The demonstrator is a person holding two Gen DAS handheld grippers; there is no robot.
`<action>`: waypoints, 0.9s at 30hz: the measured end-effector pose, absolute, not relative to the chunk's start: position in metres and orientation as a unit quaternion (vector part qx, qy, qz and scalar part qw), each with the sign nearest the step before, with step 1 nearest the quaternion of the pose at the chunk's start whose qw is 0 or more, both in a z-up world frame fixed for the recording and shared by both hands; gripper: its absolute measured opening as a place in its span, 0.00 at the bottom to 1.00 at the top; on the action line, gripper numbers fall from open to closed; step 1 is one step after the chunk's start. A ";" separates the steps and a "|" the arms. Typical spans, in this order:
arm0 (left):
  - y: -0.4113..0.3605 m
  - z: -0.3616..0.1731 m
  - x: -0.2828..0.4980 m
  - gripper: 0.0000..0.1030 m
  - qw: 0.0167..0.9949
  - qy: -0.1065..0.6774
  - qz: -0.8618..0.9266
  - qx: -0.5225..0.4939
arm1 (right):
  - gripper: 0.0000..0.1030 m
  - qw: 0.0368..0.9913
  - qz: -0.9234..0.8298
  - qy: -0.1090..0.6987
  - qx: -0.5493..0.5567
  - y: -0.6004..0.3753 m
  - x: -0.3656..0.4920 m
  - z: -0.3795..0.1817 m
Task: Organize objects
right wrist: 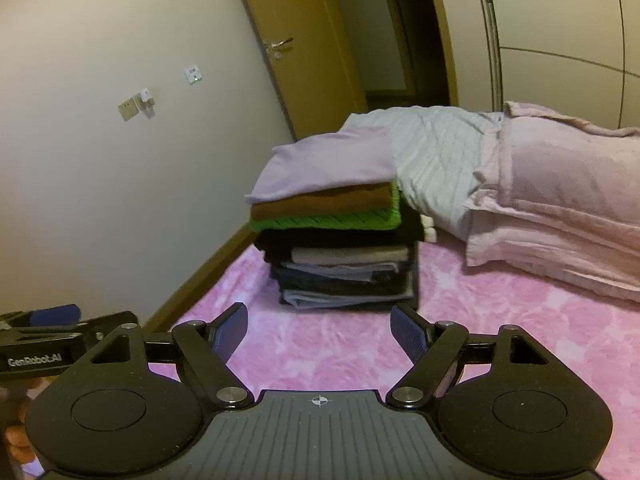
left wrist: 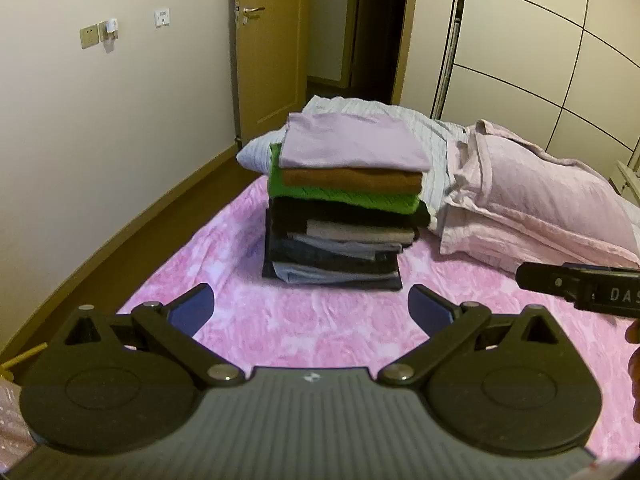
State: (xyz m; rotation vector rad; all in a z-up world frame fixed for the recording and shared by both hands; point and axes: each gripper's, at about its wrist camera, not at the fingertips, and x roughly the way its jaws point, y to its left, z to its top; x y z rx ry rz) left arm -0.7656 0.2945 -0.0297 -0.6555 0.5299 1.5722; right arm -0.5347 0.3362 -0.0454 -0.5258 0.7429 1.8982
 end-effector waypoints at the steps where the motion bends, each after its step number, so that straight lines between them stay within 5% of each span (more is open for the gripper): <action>1: 0.290 -0.030 -0.764 0.99 0.628 0.233 0.685 -0.288 | 0.73 0.496 0.783 0.304 -0.220 0.331 -0.533 -0.045; 27: 0.208 -0.034 -0.715 0.99 0.613 0.242 0.689 -0.300 | 0.73 0.474 0.796 0.277 -0.255 0.250 -0.499 -0.047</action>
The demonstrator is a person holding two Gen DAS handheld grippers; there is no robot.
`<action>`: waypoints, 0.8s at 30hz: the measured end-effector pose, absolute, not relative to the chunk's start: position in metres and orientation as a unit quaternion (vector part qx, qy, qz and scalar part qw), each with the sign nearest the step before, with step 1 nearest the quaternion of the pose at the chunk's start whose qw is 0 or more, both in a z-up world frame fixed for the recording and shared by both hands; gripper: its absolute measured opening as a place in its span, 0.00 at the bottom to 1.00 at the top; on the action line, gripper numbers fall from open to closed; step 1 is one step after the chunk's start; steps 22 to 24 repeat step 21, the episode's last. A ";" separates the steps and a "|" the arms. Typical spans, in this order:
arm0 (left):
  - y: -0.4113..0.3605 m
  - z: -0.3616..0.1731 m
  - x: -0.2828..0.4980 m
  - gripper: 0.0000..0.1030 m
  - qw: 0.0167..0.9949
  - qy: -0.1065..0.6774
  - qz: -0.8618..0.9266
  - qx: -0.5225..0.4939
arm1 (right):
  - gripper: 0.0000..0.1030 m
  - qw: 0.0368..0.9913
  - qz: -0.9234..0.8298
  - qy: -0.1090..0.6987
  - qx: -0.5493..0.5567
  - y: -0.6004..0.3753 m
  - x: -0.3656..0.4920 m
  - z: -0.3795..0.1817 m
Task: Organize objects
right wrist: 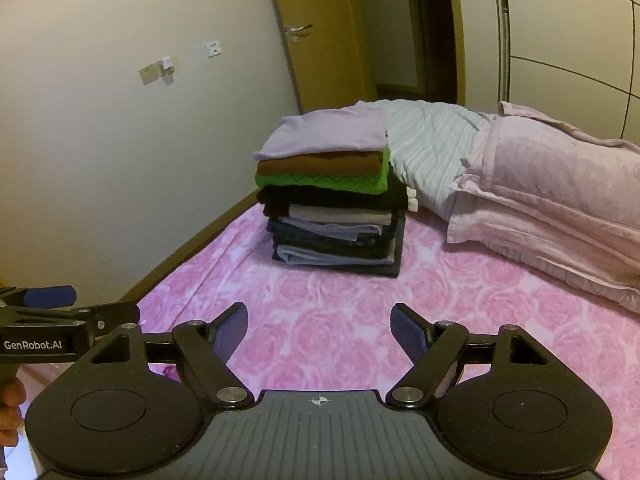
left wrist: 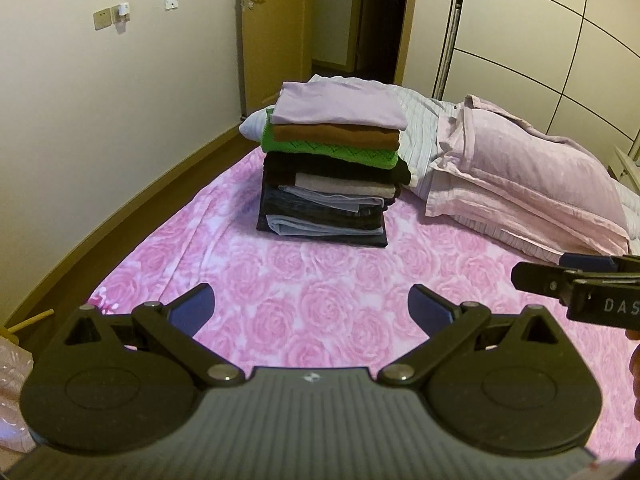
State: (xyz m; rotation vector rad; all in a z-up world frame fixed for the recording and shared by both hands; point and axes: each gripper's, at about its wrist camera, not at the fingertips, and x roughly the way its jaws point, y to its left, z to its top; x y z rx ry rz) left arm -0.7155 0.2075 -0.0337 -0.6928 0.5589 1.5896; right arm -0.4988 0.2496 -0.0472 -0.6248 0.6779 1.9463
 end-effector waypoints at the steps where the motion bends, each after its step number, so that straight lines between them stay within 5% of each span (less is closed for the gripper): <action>1: 0.205 -0.033 -0.714 0.99 0.612 0.242 0.690 -0.300 | 0.73 0.473 0.796 0.276 -0.256 0.247 -0.498 -0.047; 24: 0.155 -0.028 -0.683 0.99 0.605 0.230 0.705 -0.290 | 0.73 0.460 0.807 0.265 -0.259 0.203 -0.473 -0.047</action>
